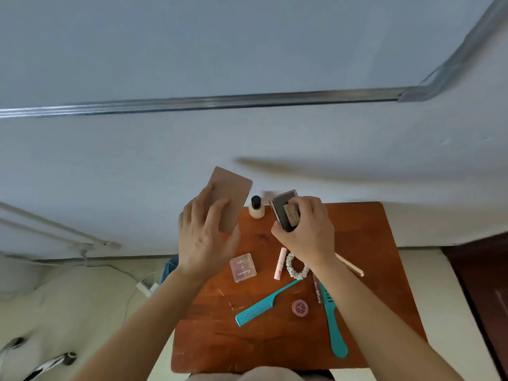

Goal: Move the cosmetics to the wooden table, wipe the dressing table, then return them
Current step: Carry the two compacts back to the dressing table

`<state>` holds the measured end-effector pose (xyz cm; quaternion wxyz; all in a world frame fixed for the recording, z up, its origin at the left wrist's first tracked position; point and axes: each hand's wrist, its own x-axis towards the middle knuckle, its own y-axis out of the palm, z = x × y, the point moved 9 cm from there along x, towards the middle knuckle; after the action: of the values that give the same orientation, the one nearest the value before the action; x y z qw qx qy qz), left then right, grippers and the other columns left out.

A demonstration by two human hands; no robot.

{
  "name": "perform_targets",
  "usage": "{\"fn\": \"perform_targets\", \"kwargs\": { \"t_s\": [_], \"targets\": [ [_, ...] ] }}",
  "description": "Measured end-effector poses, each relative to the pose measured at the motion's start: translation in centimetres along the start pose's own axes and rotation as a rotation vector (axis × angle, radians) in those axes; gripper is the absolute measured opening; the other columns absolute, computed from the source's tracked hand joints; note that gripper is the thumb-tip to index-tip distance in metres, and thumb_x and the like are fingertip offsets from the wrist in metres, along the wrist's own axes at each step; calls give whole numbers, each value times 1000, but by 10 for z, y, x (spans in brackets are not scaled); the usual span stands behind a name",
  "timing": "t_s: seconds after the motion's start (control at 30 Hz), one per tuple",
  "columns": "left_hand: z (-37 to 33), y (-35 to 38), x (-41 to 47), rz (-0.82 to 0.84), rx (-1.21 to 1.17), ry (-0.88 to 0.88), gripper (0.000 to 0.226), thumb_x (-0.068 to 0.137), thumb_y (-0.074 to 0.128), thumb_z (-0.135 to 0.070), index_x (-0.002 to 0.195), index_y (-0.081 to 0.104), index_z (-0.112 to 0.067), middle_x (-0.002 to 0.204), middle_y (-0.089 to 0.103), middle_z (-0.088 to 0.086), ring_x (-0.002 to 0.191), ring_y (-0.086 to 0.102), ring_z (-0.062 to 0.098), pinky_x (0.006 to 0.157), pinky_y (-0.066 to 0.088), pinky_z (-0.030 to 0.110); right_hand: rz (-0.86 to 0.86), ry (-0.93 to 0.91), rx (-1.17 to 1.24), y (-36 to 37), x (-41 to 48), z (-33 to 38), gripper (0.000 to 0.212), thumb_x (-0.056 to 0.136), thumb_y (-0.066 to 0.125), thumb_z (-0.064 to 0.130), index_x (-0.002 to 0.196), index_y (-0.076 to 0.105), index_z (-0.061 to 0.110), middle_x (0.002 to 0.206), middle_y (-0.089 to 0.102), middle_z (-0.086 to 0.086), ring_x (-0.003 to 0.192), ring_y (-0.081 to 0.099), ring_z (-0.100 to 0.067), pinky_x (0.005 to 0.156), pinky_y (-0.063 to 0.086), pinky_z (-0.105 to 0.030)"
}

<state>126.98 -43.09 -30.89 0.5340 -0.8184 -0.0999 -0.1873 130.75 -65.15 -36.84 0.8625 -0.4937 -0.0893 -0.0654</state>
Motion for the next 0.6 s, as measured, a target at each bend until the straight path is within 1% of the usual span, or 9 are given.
{"fn": "perform_targets", "kwargs": {
  "t_s": [0.13,0.2,0.27,0.37,0.47,0.53,0.6],
  "targets": [
    [-35,-44,22,-78,5,94,53,81,61,-43,125,54,-16,147,42,11,124,44,33,94,42,47,-149,-7,8,-65,12,13,62,67,59,66,116,47,30,115,51,5,104,49,-12,65,45,-22],
    [-48,-65,30,-118,-31,162,52,81,63,-42,124,55,-15,147,42,11,124,45,34,94,42,47,-238,-1,-4,-97,10,19,61,67,60,64,115,48,29,115,51,4,104,49,-14,64,43,-21],
    [-61,-82,36,-151,-76,240,54,80,64,-42,126,51,-16,148,42,12,125,45,34,94,42,47,-318,24,-24,-124,-2,22,59,68,62,61,115,47,29,116,51,4,104,49,-14,63,41,-20],
    [-80,-100,37,-181,-162,332,55,81,66,-41,128,48,-18,149,40,11,126,44,35,95,41,49,-407,104,-79,-157,-38,20,57,69,63,60,116,46,31,118,50,6,105,47,-11,67,43,-19],
    [-109,-108,22,-192,-285,457,52,81,68,-37,125,52,-16,149,41,11,127,45,35,97,40,48,-488,183,-182,-189,-90,15,57,69,65,60,116,48,32,118,47,8,105,45,-9,70,41,-19],
    [-134,-106,15,-162,-385,491,52,80,68,-37,125,55,-15,150,42,11,128,44,33,101,36,44,-560,281,-234,-214,-132,7,58,68,65,61,116,48,33,118,46,10,105,48,-9,71,43,-21],
    [-166,-103,2,-124,-492,529,55,78,71,-35,127,54,-18,149,43,10,128,44,31,101,36,44,-624,389,-292,-243,-180,-2,58,67,65,62,115,47,37,117,45,13,105,49,-8,72,45,-22]
  ]
}}
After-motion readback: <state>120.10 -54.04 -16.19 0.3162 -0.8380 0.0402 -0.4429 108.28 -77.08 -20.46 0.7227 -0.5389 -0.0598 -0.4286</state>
